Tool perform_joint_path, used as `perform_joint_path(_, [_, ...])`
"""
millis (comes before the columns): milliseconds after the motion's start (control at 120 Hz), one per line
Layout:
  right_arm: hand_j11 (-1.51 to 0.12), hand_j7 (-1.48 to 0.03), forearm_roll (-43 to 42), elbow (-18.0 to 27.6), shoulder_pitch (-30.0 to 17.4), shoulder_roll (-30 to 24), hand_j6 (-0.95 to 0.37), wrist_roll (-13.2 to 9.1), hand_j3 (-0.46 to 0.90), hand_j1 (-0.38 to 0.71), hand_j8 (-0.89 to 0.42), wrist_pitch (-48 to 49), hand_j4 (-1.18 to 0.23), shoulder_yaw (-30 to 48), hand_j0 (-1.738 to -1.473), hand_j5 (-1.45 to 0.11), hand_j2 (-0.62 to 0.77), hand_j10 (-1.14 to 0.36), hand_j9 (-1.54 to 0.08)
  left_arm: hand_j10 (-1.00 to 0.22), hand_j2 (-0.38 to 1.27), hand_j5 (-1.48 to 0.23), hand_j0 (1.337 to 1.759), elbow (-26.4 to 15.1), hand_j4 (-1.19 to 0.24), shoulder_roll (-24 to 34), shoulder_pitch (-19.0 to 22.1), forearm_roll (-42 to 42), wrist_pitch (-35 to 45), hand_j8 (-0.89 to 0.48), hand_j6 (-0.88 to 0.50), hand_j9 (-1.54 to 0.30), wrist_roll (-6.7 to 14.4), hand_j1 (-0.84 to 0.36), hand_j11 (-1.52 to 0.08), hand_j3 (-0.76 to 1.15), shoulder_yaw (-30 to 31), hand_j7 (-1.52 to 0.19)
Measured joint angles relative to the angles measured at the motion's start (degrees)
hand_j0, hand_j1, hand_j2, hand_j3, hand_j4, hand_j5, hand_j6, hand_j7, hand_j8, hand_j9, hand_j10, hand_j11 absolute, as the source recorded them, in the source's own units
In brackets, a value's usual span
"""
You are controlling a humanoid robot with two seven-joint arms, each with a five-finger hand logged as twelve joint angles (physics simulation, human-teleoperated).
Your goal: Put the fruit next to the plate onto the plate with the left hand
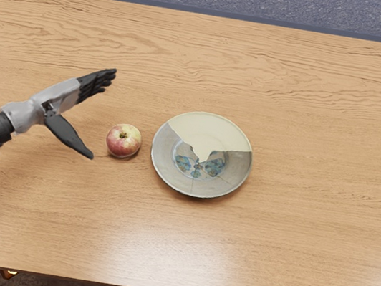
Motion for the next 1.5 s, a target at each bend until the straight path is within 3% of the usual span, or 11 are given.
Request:
perform_joint_path(125, [0.00, 0.00, 0.0, 0.0, -0.1, 0.0, 0.00, 0.0, 0.00, -0.35, 0.00, 0.0, 0.00, 0.0, -1.658, 0.00, 0.00, 0.00, 0.00, -0.01, 0.01, -0.02, 1.658, 0.7, -0.01, 0.0, -1.0, 1.4, 0.2, -0.01, -0.01, -0.02, 0.0, 0.34, -0.02, 0.00, 0.1, -0.02])
perform_joint_path(258, [0.00, 0.00, 0.1, -0.2, -0.2, 0.0, 0.00, 0.0, 0.00, -0.35, 0.00, 0.0, 0.00, 0.0, -1.658, 0.00, 0.00, 0.00, 0.00, -0.01, 0.01, -0.02, 1.658, 1.2, -0.01, -0.1, -2.7, 12.4, 2.5, -0.01, -0.01, -0.02, 0.0, 0.34, -0.02, 0.00, 0.2, -0.02])
perform_joint_path(408, [0.00, 0.00, 0.0, -0.3, -0.2, 0.0, 0.00, 0.0, 0.00, -0.35, 0.00, 0.0, 0.00, 0.0, -1.658, 0.00, 0.00, 0.00, 0.00, -0.01, 0.01, -0.02, 1.658, 1.0, -0.02, -0.4, -8.4, 25.5, 4.4, -0.02, -0.02, -0.02, 0.0, 0.34, -0.02, 0.00, 0.6, -0.02])
perform_joint_path(533, [0.00, 0.00, 0.0, -0.3, -0.2, 0.0, 0.00, 0.0, 0.00, -0.35, 0.00, 0.0, 0.00, 0.0, -1.658, 0.00, 0.00, 0.00, 0.00, -0.01, 0.01, -0.02, 1.658, 1.0, -0.01, -0.4, -17.3, 32.7, 5.0, -0.02, -0.02, -0.01, 0.0, 0.34, -0.01, 0.00, 6.9, -0.02])
perform_joint_path(800, [0.00, 0.00, 0.0, -0.3, -0.2, 0.0, 0.00, 0.0, 0.00, -0.35, 0.00, 0.0, 0.00, 0.0, -1.658, 0.00, 0.00, 0.00, 0.00, -0.06, 0.02, -0.08, 1.658, -1.0, -0.06, -2.3, -21.5, 44.3, 8.6, -0.06, -0.06, -0.07, 0.0, 0.28, -0.07, 0.00, 12.8, -0.08])
perform_joint_path(1017, [0.00, 0.00, 0.0, -0.3, -0.2, 0.0, 0.00, 0.0, 0.00, -0.35, 0.00, 0.0, 0.00, 0.0, -1.658, 0.00, 0.00, 0.00, 0.00, -0.14, 0.03, -0.18, 1.658, -3.3, -0.14, -3.0, -21.0, 46.6, 9.5, -0.14, -0.14, -0.18, 0.0, 0.19, -0.18, 0.00, 13.2, -0.18])
perform_joint_path(1500, [0.00, 0.00, 0.0, -0.3, -0.2, 0.0, 0.00, 0.0, 0.00, -0.35, 0.00, 0.0, 0.00, 0.0, -1.658, 0.00, 0.00, 0.00, 0.00, -0.29, 0.06, -0.37, 1.658, -3.4, -0.29, -1.2, -20.6, 47.0, 13.8, -0.29, -0.29, -0.37, 0.0, 0.01, -0.37, 0.00, 16.4, -0.37])
